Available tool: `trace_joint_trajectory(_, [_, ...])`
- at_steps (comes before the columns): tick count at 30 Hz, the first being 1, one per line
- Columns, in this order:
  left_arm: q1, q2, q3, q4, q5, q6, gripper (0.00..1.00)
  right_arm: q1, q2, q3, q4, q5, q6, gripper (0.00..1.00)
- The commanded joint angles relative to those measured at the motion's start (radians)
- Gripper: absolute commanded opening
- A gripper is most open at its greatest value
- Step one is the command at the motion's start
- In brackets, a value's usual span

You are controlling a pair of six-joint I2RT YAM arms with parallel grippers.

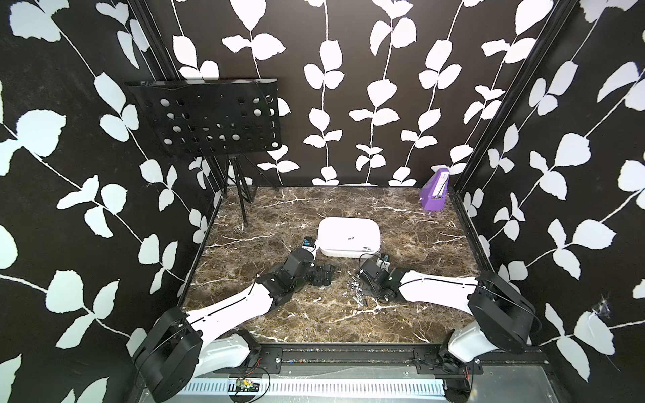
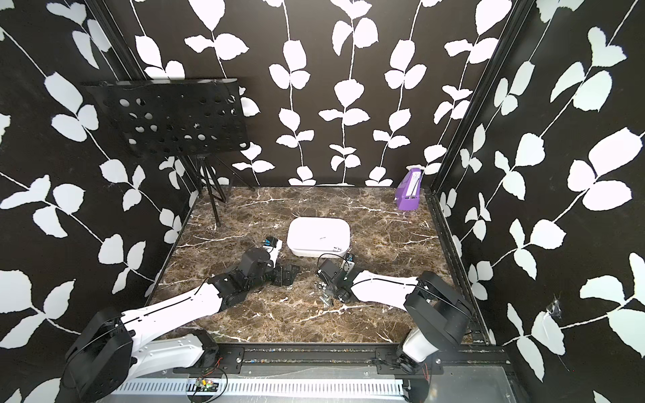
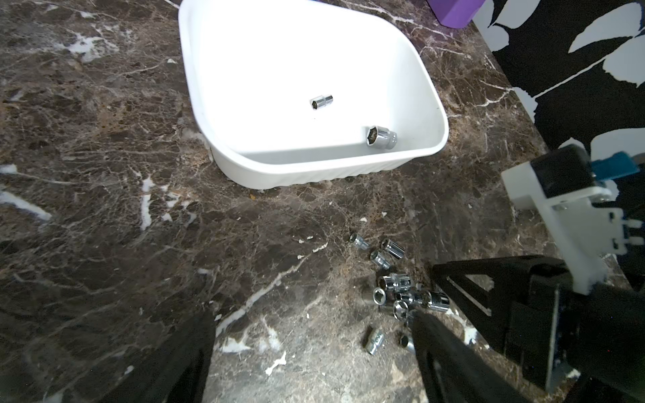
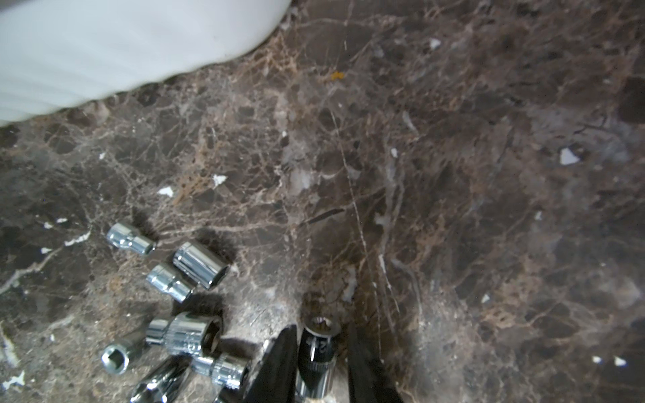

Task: Put the socket on the desktop into the storage box
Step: Pick up the socket head from the center of the board, then place the socket head in the storage box.

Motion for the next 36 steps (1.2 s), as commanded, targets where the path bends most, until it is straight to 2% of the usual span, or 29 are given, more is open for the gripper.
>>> trace_joint_trajectory(1, [0.0,-0.017,0.003,-0.004,-0.008,-0.004,0.89,0.007,0.006,0.021,0.018,0.032,0.02,0.28])
trace_joint_trajectory(16, [0.0,-0.019,0.004,-0.009,-0.015,-0.001,0.89,0.006,0.043,0.048,-0.004,0.058,0.015,0.2])
trace_joint_trajectory(20, [0.0,-0.02,0.003,-0.011,-0.02,-0.001,0.89,0.003,0.029,0.067,-0.027,0.088,-0.023,0.17])
trace_joint_trajectory(25, [-0.001,-0.021,0.006,-0.015,-0.025,0.002,0.89,-0.016,-0.073,0.093,-0.089,0.133,-0.166,0.14])
trace_joint_trajectory(27, [0.0,-0.024,0.006,-0.016,-0.026,0.002,0.89,-0.016,-0.173,0.085,-0.106,0.186,-0.26,0.11])
trace_joint_trajectory(29, [0.0,-0.024,0.007,-0.018,-0.026,0.001,0.89,-0.016,-0.27,0.062,-0.063,0.203,-0.389,0.11])
trace_joint_trajectory(32, [0.0,-0.029,0.008,-0.021,-0.029,0.003,0.88,-0.016,-0.387,0.05,-0.029,0.247,-0.511,0.12])
trace_joint_trajectory(36, [-0.001,-0.035,0.007,-0.022,-0.035,0.007,0.89,-0.016,-0.384,0.133,-0.027,0.268,-0.657,0.13])
